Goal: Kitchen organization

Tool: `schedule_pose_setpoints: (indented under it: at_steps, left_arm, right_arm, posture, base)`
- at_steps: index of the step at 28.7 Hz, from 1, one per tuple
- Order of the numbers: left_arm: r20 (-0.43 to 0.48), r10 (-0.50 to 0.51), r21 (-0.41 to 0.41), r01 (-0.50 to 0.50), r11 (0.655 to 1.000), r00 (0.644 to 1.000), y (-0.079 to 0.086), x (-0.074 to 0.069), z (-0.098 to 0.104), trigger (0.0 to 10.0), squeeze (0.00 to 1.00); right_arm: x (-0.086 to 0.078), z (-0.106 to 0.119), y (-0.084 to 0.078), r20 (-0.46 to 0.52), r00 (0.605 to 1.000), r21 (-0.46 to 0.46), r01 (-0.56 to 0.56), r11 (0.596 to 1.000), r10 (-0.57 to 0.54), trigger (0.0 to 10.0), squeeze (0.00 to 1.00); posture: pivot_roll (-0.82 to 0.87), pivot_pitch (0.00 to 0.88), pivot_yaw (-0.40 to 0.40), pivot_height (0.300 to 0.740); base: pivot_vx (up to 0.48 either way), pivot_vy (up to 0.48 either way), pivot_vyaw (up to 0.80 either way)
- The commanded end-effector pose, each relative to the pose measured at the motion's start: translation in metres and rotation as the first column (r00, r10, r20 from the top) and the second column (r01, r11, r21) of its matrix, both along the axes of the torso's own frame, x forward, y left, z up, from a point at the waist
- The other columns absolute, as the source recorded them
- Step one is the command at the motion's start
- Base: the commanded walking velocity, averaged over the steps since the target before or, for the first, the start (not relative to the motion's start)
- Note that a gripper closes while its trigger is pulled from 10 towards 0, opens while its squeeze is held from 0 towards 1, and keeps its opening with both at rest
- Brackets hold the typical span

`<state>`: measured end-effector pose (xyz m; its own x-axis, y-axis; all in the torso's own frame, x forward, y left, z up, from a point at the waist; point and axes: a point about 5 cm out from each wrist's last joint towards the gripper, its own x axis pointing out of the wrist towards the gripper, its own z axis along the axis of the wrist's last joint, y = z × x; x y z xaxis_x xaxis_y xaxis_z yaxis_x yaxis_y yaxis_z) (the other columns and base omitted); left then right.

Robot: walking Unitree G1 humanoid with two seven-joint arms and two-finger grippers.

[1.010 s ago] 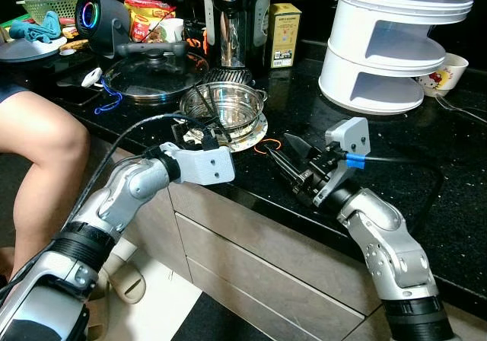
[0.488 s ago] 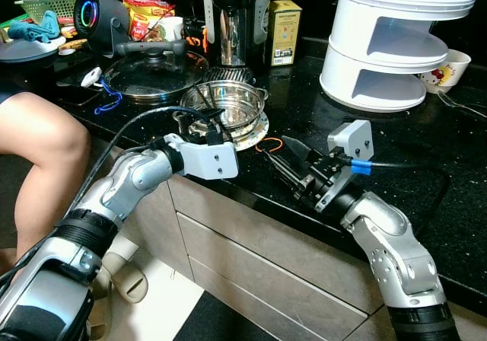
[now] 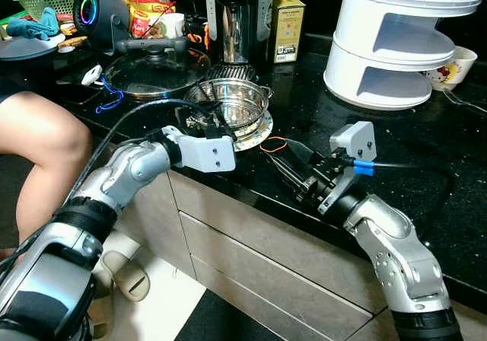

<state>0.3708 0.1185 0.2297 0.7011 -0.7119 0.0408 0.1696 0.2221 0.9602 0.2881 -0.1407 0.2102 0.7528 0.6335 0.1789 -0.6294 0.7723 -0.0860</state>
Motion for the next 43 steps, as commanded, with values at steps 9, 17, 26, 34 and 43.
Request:
schedule_pose_setpoints:
  at_steps: [9, 17, 26, 34, 43]
  left_arm:
    - [-0.029, -0.023, 0.0, 0.023, 1.0, 0.999, -0.002, 0.002, -0.005, 10.0, 0.0]
    - [-0.048, -0.065, -0.023, 0.064, 0.998, 0.997, -0.009, 0.001, -0.005, 10.0, 0.0]
    - [-0.04, -0.103, -0.025, 0.102, 0.995, 0.994, -0.017, 0.0, 0.0, 10.0, 0.0]
    - [-0.066, -0.118, -0.011, 0.117, 0.993, 0.991, -0.018, 0.0, -0.005, 5.0, 0.0]
    - [-0.079, -0.134, 0.0, 0.134, 0.991, 0.988, -0.019, -0.001, -0.007, 0.0, 0.0]
  right_arm:
    - [-0.003, 0.003, -0.001, 0.0, 1.0, 0.009, 0.007, 1.0, -0.007, 10.0, 0.0]
    - [-0.003, 0.004, -0.001, 0.0, 1.0, 0.01, 0.011, 1.0, -0.011, 10.0, 0.0]
    - [-0.003, 0.004, -0.001, -0.001, 1.0, 0.014, 0.018, 1.0, -0.018, 10.0, 0.0]
    - [-0.004, 0.004, -0.002, 0.001, 1.0, 0.014, 0.025, 1.0, -0.025, 10.0, 0.0]
    - [-0.003, 0.005, -0.002, 0.007, 1.0, 0.014, 0.029, 0.999, -0.029, 10.0, 0.0]
  posture:
    - [-0.08, 0.106, 0.035, 0.74]
    - [-0.08, 0.105, 0.039, 0.74]
    - [-0.08, 0.105, 0.044, 0.74]
    - [-0.08, 0.1, 0.046, 0.74]
    - [-0.08, 0.089, 0.046, 0.74]
  base:
    - [0.0, 0.0, 0.0]
    - [0.0, 0.0, 0.0]
    - [0.0, 0.0, 0.0]
    - [0.0, 0.0, 0.0]
    - [0.0, 0.0, 0.0]
